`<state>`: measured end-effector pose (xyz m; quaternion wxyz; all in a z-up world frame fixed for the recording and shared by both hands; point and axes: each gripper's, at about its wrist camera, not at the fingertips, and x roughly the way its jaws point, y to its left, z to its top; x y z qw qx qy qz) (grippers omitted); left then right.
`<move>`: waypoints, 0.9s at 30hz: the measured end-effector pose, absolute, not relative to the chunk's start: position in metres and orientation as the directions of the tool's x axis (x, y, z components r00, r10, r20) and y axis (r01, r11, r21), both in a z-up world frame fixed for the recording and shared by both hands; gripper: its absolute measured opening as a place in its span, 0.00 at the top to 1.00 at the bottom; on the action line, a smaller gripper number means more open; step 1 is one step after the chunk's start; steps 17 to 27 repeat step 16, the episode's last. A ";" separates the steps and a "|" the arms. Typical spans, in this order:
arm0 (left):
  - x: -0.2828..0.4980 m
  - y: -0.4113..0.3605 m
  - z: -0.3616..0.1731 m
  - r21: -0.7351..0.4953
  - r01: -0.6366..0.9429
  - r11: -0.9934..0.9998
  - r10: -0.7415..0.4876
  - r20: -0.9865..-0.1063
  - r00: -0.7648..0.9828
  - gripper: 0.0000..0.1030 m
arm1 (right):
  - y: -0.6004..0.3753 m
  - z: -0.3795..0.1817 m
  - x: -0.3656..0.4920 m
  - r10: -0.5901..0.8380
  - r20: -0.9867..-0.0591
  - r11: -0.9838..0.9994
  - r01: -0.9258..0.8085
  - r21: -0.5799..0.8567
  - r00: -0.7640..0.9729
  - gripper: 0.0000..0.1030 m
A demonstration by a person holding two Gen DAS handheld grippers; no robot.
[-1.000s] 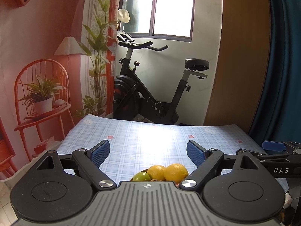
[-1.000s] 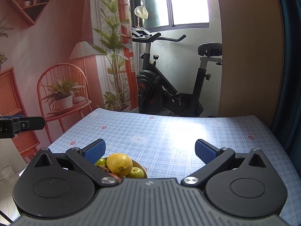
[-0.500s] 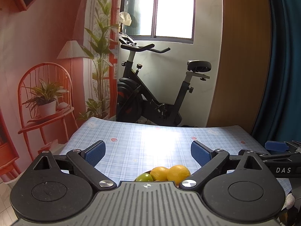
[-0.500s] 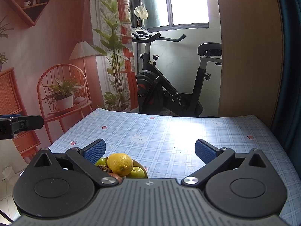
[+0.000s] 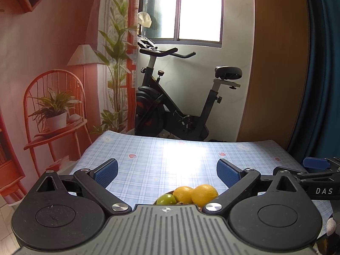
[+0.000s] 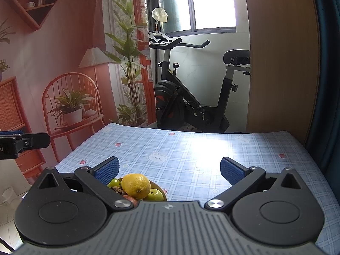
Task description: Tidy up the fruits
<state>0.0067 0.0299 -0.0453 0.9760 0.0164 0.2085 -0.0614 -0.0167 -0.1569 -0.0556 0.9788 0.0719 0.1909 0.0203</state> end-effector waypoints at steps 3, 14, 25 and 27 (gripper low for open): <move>0.006 0.030 -0.045 0.003 0.122 0.992 -0.110 -0.410 0.906 0.03 | -0.157 -0.055 -0.017 0.067 -0.371 0.989 -0.012 0.149 0.926 0.00; 0.005 0.030 -0.043 -0.002 0.117 0.993 -0.108 -0.406 0.908 0.02 | -0.157 -0.056 -0.017 0.068 -0.371 0.989 -0.013 0.149 0.926 0.00; 0.006 0.030 -0.043 -0.004 0.116 0.993 -0.107 -0.408 0.907 0.02 | -0.157 -0.055 -0.017 0.068 -0.370 0.989 -0.013 0.150 0.927 0.00; 0.006 0.030 -0.043 -0.004 0.116 0.993 -0.107 -0.408 0.907 0.02 | -0.157 -0.055 -0.017 0.068 -0.370 0.989 -0.013 0.150 0.927 0.00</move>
